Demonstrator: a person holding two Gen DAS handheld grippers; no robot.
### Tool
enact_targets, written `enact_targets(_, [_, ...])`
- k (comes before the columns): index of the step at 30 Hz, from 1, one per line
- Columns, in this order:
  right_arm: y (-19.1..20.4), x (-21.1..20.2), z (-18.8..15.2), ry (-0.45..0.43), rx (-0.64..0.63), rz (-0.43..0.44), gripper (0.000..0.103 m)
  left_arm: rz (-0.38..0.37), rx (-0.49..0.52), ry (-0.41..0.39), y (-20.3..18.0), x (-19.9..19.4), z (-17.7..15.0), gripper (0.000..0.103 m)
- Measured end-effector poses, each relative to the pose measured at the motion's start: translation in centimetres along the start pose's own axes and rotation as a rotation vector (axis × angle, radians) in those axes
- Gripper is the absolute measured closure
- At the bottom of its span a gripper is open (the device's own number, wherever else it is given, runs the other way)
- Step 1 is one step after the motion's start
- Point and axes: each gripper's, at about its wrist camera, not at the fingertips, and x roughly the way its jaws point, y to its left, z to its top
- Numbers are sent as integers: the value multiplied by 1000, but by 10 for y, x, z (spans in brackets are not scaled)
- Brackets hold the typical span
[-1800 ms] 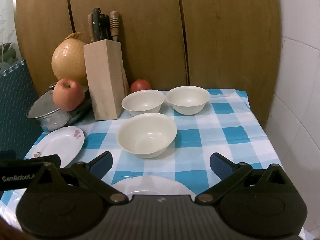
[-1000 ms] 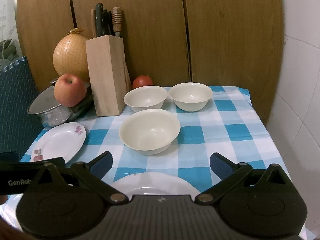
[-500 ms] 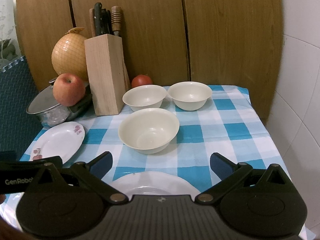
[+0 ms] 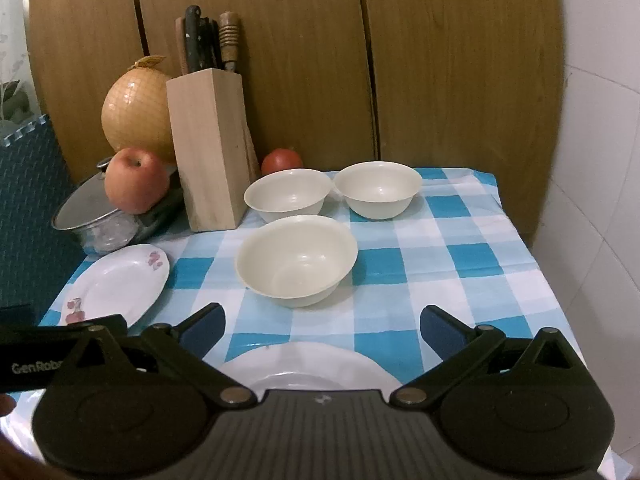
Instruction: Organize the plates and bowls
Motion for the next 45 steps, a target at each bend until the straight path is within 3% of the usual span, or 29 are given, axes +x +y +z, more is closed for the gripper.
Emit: enact_targets(45, [-22, -3, -7, 66, 34, -48, 2, -45, 75, 21, -24, 3, -7, 1])
